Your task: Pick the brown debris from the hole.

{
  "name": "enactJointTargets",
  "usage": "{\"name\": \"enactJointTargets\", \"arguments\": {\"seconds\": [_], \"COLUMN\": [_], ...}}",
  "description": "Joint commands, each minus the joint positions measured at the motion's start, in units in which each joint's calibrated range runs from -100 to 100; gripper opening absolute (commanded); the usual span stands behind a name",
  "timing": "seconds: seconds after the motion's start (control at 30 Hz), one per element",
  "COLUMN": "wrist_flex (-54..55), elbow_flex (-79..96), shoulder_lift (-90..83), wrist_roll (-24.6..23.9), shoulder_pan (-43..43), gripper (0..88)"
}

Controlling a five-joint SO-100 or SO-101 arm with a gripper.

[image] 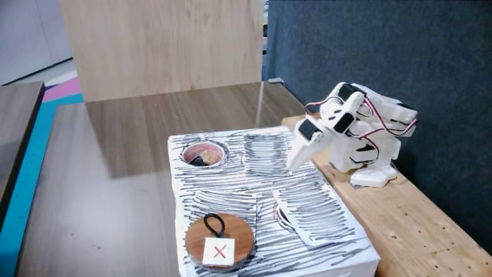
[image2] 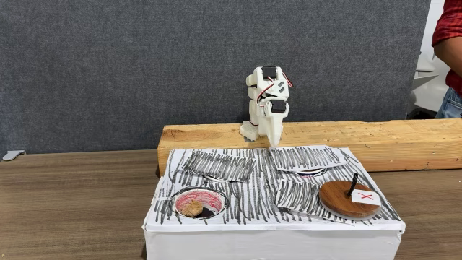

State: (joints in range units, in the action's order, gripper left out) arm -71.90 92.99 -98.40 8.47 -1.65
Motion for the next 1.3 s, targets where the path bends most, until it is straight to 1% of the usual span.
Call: {"name": "enactJointTargets", "arguments": {"seconds": [0.0, 0.67, 0.8, 0.97, 1.03, 1.13, 1.27], "wrist_flex": [0.75, 1.34, 6.62, 19.54, 22.72, 22.72, 18.11], "elbow_flex": [-0.23, -1.04, -1.21, -6.85, -10.24, -18.2, -38.14], "shoulder_lift": [-0.34, -0.34, -0.34, 0.66, 1.67, 11.38, 35.76], "wrist_roll": [0.2, 0.25, 0.25, 0.25, 0.25, 0.25, -0.32], "shoulder_pan": [0.4, 0.48, 0.55, 0.55, 0.55, 0.91, 4.93], "gripper": [3.3, 3.2, 3.4, 4.0, 4.0, 4.0, 4.0]}}
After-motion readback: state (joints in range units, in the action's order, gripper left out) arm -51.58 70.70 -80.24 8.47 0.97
